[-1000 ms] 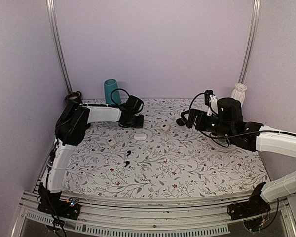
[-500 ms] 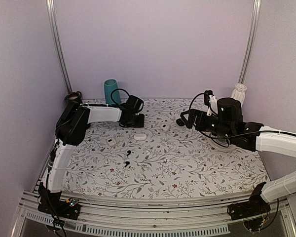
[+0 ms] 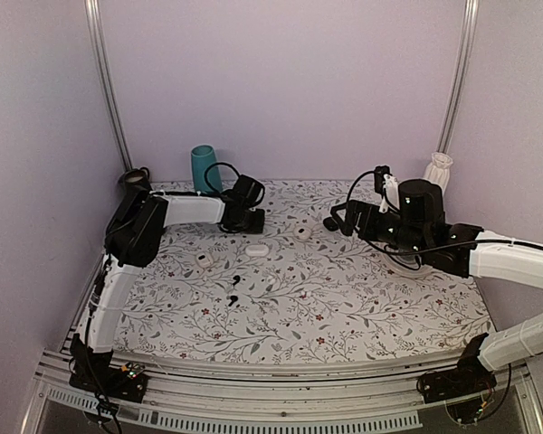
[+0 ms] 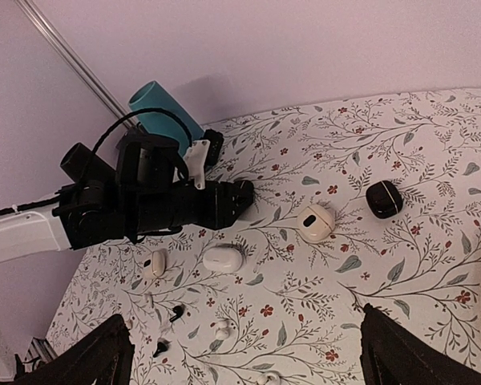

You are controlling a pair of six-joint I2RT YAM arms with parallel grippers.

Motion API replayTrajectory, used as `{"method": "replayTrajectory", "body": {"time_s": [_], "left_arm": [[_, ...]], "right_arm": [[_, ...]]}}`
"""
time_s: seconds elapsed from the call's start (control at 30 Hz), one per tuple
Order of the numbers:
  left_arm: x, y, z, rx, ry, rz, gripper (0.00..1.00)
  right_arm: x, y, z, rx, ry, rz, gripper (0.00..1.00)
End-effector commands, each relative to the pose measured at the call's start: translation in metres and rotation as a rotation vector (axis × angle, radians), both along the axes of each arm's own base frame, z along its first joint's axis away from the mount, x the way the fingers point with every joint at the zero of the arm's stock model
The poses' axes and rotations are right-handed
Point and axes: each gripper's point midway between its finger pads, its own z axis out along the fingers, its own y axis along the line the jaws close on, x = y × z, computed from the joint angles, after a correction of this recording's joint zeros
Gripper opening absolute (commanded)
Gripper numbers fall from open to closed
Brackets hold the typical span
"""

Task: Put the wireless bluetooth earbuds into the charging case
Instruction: Pick up the charging case from the center of the board, then pass from the left arm to the right

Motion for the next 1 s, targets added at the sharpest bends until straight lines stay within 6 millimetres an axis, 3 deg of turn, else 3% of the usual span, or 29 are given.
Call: {"method": "replayTrajectory", "body": {"time_s": [0.0, 0.17, 0.37, 0.67, 0.97], "left_arm": [[-0.007, 0.002, -0.015, 0.030, 0.024, -0.023, 0.39], [-0.013, -0.011, 0.019, -0.042, -0.036, -0.115, 0.29], [-0.039, -0.028, 0.088, -0.231, -0.191, -0.268, 0.25], [-0.111, -0.042, 0.173, -0.418, -0.374, -0.539, 0.24], [-0.187, -0.067, 0.217, -0.444, -0.506, -0.714, 0.25]], "right_arm": [[-0.001, -0.004, 0.002, 0.005, -0.015, -0.003, 0.99], [-0.004, -0.004, 0.004, 0.008, -0.030, 0.011, 0.99], [-0.005, -0.006, 0.011, -0.001, -0.072, 0.018, 0.99], [-0.004, 0.020, 0.012, 0.028, -0.056, 0.126, 0.99], [-0.006, 0.058, 0.021, 0.163, 0.059, 0.252, 1.00]]}}
